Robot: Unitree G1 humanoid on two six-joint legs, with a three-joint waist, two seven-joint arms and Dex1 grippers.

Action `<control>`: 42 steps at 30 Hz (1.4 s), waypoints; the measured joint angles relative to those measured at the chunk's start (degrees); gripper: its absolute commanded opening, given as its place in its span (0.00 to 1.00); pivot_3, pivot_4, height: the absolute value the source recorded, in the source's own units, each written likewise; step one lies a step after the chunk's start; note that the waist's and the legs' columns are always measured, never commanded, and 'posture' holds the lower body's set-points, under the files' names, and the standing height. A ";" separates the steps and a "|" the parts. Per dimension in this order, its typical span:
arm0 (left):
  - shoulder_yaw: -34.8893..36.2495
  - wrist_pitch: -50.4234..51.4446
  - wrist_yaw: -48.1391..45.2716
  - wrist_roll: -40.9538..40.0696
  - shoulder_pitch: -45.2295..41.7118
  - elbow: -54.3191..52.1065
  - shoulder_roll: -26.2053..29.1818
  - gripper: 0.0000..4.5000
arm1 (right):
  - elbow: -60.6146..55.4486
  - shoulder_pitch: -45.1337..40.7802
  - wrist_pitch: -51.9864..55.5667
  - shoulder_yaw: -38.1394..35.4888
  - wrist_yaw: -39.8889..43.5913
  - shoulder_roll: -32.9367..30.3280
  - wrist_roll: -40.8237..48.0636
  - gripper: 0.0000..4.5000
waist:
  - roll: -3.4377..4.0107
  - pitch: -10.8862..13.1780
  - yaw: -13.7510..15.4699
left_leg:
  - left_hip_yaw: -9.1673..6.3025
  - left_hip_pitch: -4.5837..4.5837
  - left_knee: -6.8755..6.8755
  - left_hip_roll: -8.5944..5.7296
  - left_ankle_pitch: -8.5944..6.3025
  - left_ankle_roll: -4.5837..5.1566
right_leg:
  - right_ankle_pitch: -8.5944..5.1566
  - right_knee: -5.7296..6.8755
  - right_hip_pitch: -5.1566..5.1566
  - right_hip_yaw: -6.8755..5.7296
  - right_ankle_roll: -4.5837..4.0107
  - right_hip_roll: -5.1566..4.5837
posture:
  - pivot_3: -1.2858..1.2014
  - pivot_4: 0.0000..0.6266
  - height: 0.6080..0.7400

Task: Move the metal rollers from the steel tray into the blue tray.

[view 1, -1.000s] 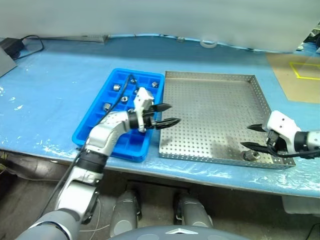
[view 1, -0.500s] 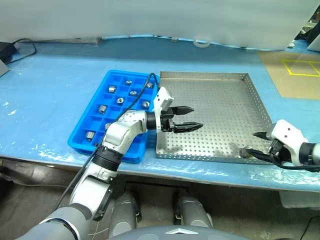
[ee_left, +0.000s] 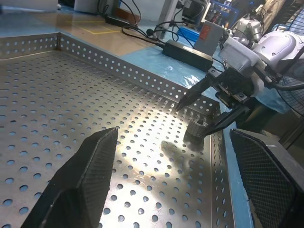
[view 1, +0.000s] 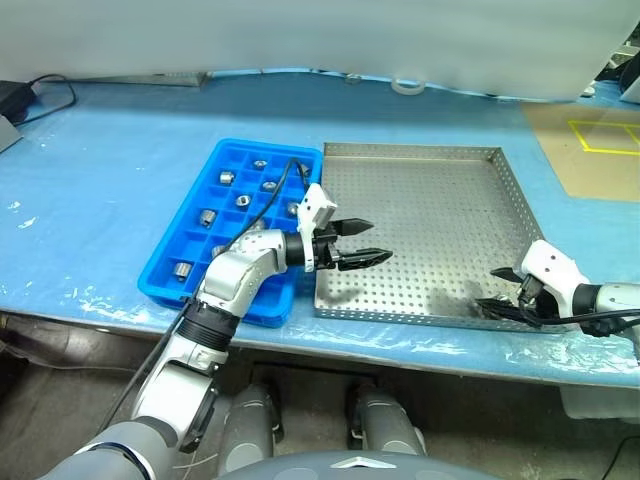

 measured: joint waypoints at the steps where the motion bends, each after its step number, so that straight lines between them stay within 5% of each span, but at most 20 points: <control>1: 0.02 0.00 0.03 0.00 0.05 -0.01 0.07 0.89 | 0.89 0.11 -0.48 0.11 -0.01 0.00 -0.21 0.73 | 0.00 0.00 0.00 | 0.00 0.00 0.00 0.00 0.00 0.00 | 0.00 0.00 0.00 0.00 0.00 0.00 | 0.39 0.24 1.00; 42: 0.12 -0.58 1.18 0.57 1.74 -0.34 -0.21 0.89 | 16.52 -2.38 -13.64 2.80 -0.66 -5.61 -8.76 0.73 | 0.10 -0.05 0.57 | 0.08 0.03 -0.03 -0.03 -0.21 0.47 | 0.01 -0.64 0.34 -0.04 -0.01 -0.06 | 0.39 0.24 1.00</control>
